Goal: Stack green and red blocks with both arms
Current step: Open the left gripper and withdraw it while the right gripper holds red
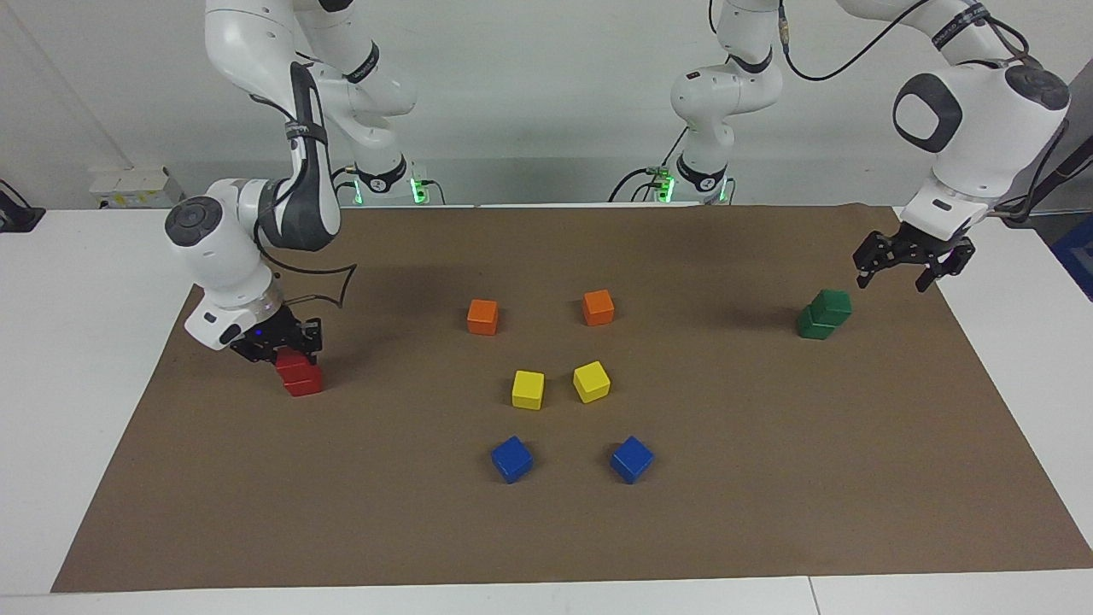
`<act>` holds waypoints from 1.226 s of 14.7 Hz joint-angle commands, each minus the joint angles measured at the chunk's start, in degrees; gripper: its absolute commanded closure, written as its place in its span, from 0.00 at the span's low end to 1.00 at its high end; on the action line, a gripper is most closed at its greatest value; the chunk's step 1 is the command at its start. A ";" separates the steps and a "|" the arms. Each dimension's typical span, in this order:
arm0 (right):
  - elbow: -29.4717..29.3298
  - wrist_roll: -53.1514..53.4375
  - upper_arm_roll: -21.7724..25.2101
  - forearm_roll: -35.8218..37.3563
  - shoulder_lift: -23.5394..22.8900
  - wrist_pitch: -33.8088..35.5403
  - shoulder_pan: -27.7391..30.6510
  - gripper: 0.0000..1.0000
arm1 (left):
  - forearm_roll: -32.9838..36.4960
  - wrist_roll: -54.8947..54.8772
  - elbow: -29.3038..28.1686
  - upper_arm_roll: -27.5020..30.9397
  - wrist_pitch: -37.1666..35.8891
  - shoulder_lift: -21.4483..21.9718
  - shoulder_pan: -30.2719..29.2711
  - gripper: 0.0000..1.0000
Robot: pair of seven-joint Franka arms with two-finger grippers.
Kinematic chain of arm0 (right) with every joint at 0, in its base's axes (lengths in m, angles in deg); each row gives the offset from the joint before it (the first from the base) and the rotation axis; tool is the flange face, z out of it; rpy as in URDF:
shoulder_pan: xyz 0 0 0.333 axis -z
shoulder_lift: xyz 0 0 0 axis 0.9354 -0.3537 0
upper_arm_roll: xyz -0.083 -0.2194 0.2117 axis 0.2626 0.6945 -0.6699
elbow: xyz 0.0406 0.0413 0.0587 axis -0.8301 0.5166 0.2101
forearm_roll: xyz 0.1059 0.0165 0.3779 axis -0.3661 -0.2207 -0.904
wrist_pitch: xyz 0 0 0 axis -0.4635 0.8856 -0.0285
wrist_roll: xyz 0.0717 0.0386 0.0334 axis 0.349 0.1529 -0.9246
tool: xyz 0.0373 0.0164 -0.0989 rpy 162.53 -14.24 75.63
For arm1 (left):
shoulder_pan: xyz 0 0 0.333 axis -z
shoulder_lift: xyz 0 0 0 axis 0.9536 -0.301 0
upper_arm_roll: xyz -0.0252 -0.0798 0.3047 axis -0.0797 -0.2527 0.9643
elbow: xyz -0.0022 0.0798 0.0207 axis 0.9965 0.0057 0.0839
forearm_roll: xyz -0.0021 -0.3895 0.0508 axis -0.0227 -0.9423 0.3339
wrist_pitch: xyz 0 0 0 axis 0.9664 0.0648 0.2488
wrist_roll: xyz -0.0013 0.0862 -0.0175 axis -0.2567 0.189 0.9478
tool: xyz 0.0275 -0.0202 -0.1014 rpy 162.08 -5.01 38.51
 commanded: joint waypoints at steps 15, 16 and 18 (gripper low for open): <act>0.28 -0.59 -0.16 0.91 -0.35 -2.40 0.87 1.00 | -1.08 9.40 18.79 -0.68 -20.88 -3.86 5.03 0.00; 0.28 -0.50 -0.16 0.91 -0.35 -2.40 0.87 0.94 | -0.82 9.48 18.78 -0.68 -20.96 -3.86 5.03 0.00; 0.28 -0.33 -0.16 0.91 -0.35 -2.49 0.96 0.64 | 0.24 9.40 18.87 -0.68 -21.05 -3.78 5.21 0.00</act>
